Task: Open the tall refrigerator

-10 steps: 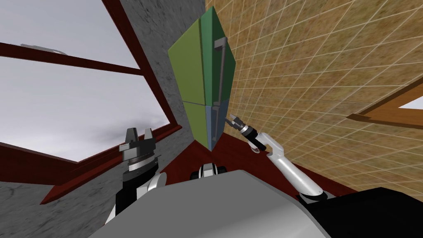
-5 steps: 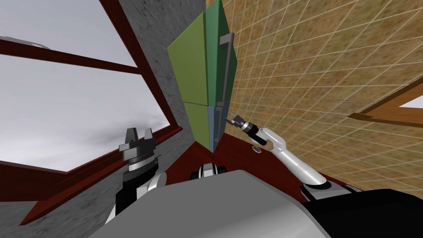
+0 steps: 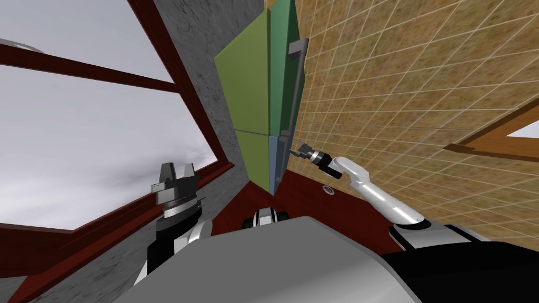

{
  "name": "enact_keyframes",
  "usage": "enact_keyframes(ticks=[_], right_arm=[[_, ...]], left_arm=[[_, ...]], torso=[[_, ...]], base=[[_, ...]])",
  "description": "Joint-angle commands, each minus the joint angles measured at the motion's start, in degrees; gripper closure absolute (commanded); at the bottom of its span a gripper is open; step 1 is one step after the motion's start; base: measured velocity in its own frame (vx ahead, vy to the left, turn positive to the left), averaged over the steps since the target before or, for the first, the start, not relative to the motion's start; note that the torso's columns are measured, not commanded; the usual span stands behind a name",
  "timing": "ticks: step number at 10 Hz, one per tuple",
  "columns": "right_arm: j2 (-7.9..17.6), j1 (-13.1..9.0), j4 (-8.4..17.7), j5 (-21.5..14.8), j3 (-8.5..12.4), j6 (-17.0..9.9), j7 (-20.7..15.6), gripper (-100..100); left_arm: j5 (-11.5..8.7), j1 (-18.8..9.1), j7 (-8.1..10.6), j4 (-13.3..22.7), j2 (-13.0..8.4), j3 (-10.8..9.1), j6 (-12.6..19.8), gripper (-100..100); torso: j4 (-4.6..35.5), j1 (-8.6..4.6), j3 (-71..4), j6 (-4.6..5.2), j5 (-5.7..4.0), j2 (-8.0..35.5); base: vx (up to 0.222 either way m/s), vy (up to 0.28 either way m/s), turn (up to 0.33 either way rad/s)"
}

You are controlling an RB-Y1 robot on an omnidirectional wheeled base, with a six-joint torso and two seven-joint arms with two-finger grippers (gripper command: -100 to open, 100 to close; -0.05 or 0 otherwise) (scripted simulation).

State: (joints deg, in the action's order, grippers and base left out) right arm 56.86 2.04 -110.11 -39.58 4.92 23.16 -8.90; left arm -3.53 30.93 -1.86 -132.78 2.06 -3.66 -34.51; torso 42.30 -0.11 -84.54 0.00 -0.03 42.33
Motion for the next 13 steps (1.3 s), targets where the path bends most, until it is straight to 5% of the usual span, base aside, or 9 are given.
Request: enact_keyframes(ticks=[1, 10, 13], right_arm=[[4.6, -2.0, 2.8, -3.2, 0.4, -0.3, -0.3, -100], [18.7, -8.0, 10.5, -12.8, 1.0, -1.0, -1.4, -100], [19.2, -8.3, 12.2, -13.2, 0.5, -1.3, -1.0, -100]], left_arm=[[0.0, 0.0, 0.0, 0.0, 0.0, 0.0, 0.0, 0], [0.0, 0.0, 0.0, 0.0, 0.0, 0.0, 0.0, 0], [0.0, 0.0, 0.0, 0.0, 0.0, 0.0, 0.0, 0]], torso=[[0.0, 0.08, 0.0, 0.01, 0.02, 0.0], [0.0, 0.11, 0.0, 0.0, 0.04, -0.1], [0.0, 0.02, -0.2, -0.17, 0.06, -0.2]], base=[[0.068, 0.116, -0.077], [0.056, 0.104, -0.046], [0.003, 0.043, 0.034]])
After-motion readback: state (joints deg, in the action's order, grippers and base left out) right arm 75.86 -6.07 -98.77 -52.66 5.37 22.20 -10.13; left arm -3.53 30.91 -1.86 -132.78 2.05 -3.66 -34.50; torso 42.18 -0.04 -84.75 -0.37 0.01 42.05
